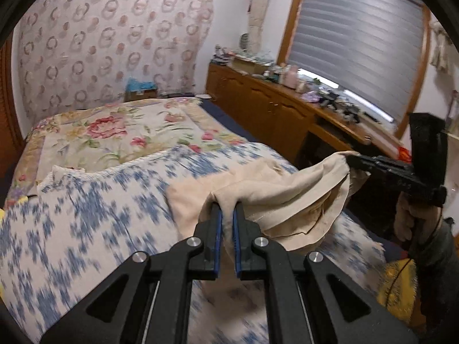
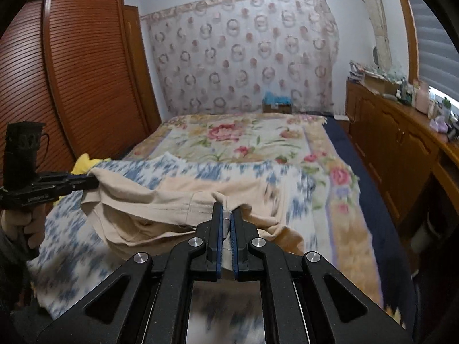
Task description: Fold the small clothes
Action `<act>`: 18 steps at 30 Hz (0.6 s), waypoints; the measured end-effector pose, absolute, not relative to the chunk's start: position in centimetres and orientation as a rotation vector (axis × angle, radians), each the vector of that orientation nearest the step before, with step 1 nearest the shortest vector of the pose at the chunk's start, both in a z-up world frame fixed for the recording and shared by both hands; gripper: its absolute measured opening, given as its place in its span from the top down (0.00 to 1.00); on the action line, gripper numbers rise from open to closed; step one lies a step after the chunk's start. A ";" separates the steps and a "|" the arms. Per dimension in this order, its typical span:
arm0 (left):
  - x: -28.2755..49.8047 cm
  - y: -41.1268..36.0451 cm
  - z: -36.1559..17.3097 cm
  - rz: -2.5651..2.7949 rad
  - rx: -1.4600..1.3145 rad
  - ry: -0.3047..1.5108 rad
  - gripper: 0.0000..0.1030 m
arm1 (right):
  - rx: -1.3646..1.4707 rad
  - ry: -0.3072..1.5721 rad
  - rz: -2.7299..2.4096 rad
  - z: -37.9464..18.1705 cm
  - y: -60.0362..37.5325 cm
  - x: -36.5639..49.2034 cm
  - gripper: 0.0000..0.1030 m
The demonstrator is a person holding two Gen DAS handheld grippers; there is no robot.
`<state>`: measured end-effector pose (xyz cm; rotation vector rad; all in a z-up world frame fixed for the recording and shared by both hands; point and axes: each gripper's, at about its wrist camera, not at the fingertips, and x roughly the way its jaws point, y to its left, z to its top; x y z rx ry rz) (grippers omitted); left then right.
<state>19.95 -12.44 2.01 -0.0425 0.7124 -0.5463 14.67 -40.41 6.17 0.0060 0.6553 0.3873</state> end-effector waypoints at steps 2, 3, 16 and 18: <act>22.1 -12.4 1.5 -0.524 -0.044 0.725 0.96 | -0.004 0.668 0.388 6.0 -40.1 17.2 0.98; 23.2 -12.5 1.3 -0.512 -0.043 0.731 0.96 | -0.006 0.679 0.387 5.7 -39.9 18.8 0.98; 26.6 -11.5 -1.7 -0.500 0.009 0.787 0.67 | -0.075 0.780 0.359 1.8 -40.0 26.5 0.66; 25.8 -11.1 -2.1 -0.518 0.017 0.801 0.64 | -0.089 0.775 0.393 1.7 -40.6 25.2 0.55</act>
